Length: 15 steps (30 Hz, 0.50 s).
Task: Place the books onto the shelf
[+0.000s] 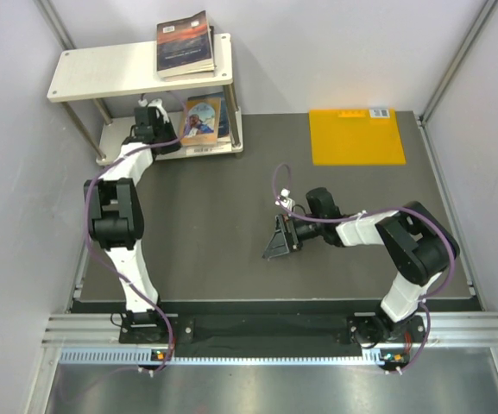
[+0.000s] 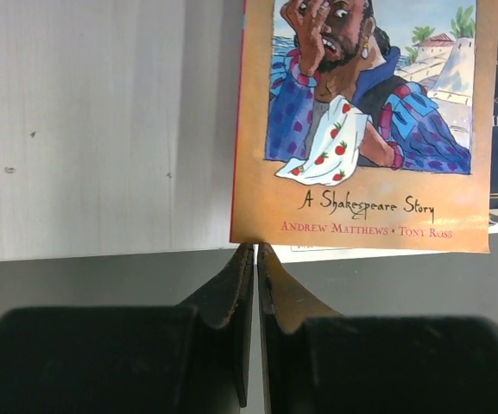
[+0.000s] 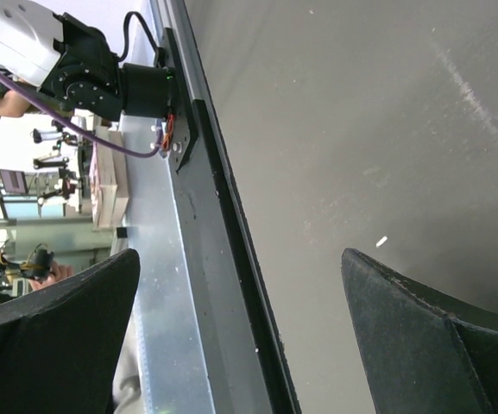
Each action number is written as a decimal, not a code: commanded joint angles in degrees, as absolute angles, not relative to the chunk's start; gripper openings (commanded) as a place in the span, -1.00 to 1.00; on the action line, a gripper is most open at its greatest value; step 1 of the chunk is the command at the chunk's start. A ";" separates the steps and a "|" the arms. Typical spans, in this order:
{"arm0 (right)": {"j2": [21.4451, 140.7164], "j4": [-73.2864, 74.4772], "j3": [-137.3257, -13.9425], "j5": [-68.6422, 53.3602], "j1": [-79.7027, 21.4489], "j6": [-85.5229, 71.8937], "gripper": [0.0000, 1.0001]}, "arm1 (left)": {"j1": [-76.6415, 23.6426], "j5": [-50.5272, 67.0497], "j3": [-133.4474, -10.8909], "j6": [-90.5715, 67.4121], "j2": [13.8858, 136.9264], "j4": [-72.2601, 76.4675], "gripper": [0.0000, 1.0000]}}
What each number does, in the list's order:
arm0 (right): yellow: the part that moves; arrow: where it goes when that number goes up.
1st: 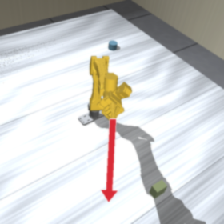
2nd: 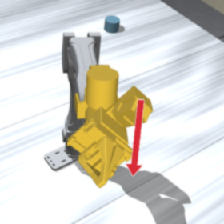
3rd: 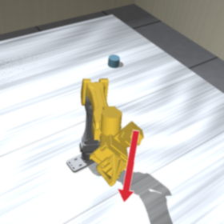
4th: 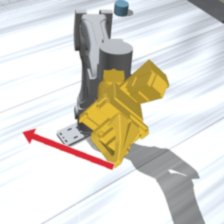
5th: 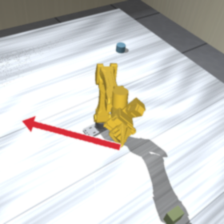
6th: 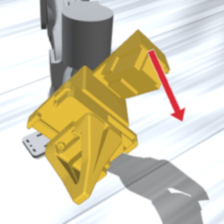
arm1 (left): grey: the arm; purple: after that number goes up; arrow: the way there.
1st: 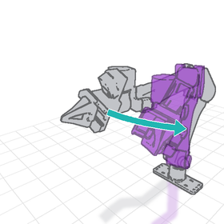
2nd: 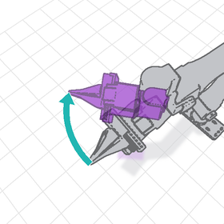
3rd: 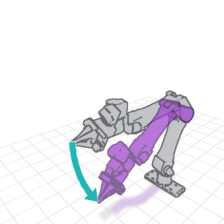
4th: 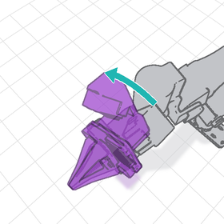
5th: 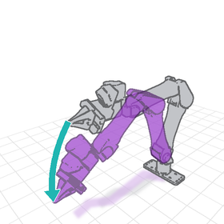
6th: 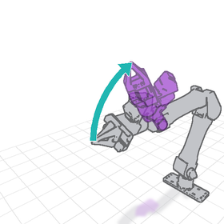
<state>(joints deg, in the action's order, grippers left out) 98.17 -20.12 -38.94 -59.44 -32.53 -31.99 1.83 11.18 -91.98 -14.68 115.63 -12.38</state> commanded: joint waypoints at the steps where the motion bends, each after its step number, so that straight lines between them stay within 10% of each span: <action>1: 98.79 -21.88 -39.11 -59.94 -33.40 -30.41 0.99 | 0.53 10.72 -96.42 -12.04 116.63 -12.66 -0.79; 15: 99.14 -20.21 -39.90 -59.94 -33.49 -29.27 0.99 | 0.26 10.20 -89.94 -10.11 112.95 -10.55 -0.78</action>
